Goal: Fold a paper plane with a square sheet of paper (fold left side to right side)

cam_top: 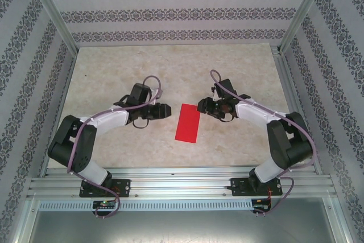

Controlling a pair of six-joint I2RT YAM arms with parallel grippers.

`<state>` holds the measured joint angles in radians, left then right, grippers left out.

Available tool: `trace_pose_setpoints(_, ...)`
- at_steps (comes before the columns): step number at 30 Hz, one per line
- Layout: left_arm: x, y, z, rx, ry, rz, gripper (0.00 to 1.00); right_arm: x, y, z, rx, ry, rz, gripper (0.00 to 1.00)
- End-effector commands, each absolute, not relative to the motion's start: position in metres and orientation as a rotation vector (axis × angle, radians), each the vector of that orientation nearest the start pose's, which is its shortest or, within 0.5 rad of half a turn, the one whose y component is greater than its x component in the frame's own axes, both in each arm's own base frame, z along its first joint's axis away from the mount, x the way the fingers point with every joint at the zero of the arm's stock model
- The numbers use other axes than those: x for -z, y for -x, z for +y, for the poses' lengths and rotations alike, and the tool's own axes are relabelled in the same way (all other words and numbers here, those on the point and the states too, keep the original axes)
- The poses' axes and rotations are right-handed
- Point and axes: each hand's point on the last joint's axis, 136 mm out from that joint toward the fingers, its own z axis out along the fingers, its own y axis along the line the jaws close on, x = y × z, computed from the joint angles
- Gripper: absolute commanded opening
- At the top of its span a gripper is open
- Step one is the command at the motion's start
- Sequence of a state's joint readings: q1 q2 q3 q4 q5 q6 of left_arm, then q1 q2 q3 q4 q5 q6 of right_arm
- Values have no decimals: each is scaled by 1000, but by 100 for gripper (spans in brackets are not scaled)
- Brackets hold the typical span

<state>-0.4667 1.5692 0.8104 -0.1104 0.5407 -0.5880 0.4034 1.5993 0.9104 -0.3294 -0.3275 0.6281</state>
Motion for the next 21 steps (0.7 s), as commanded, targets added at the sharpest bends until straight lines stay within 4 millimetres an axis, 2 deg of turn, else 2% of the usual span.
trace_pose_setpoints(1, -89, -289, -269, 1188, -82, 2560, 45, -74, -356, 212, -807, -123, 2652, 54)
trace_pose_setpoints(5, -70, -272, -275, 1182, -72, 2614, 45, -61, -373, 213, -779, -120, 2673, 55)
trace_pose_setpoints(8, -63, -266, -276, 1164, -76, 2638, 45, -51, -378, 215, -780, -127, 2688, 56)
trace_pose_setpoints(19, -53, -263, -282, 1117, -106, 2676, 45, -31, -381, 218, -797, -156, 2721, 58)
trace_pose_setpoints(21, -53, -264, -283, 1117, -111, 2675, 45, -31, -381, 221, -822, -149, 2718, 55)
